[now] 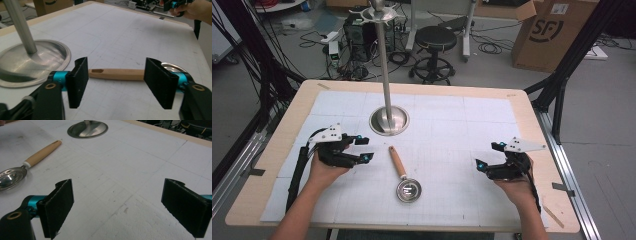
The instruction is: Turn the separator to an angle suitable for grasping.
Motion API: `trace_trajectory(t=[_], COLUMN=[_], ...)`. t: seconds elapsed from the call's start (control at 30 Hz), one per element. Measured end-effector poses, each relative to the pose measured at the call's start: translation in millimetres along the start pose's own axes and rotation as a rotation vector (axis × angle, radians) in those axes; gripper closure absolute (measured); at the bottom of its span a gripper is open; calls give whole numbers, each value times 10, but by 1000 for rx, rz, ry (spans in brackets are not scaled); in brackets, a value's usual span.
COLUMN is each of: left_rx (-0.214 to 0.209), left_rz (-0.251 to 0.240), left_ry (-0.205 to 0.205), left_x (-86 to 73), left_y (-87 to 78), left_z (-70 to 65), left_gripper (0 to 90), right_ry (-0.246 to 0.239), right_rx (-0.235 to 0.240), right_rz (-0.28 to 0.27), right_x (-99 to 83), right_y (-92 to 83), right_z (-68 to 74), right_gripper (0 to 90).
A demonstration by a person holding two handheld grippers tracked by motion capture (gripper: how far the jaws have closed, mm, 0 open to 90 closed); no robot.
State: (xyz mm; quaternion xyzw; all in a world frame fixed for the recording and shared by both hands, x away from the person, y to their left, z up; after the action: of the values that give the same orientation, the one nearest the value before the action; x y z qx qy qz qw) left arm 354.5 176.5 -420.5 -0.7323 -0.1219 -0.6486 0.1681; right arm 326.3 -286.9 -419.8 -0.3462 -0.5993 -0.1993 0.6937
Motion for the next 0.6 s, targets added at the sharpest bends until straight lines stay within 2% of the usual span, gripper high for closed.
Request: trace_trajectory(t=[0.07, 0.1, 0.17, 0.2, 0.3, 0.33, 0.43, 0.6], left_rx=[3, 3, 5, 5, 18, 18, 13, 9], left_rz=[26, 26, 59, 59, 106, 106, 155, 165], left_ry=[2, 2, 23, 23, 32, 32, 17, 17], left_x=[16, 16, 46, 46, 50, 50, 16, 4], left_y=[118, 118, 248, 248, 435, 435, 613, 737], left_z=[-5, -5, -14, -14, -4, -4, 11, 19], left_gripper=[474, 493, 520, 535, 571, 584, 623, 699], right_ry=[3, 5, 7, 7, 13, 13, 12, 2], right_rx=[4, 5, 7, 7, 2, 2, 0, 3], right_rz=[8, 9, 7, 7, 8, 8, 14, 26], right_x=[-13, -18, -28, -28, -39, -39, -46, -65], right_y=[10, 12, 14, 14, 8, 8, 17, 34], right_z=[4, 5, 0, 0, -19, -19, -13, -2], right_gripper=[95, 96, 98, 98, 98, 98, 99, 99])
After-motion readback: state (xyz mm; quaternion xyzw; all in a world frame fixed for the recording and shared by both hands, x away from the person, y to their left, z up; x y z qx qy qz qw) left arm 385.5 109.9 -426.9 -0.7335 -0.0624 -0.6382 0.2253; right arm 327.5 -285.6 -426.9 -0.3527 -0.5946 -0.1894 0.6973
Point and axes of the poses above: each handheld gripper's, and its own axes: y roughly forward along the jaws, x roughly out of its top, z roughly to its left, the point moved 4 cm from there along y, roughly forward along the jaws, and after that the axes turned 15 degrees about -z, right-handed, at the moved point
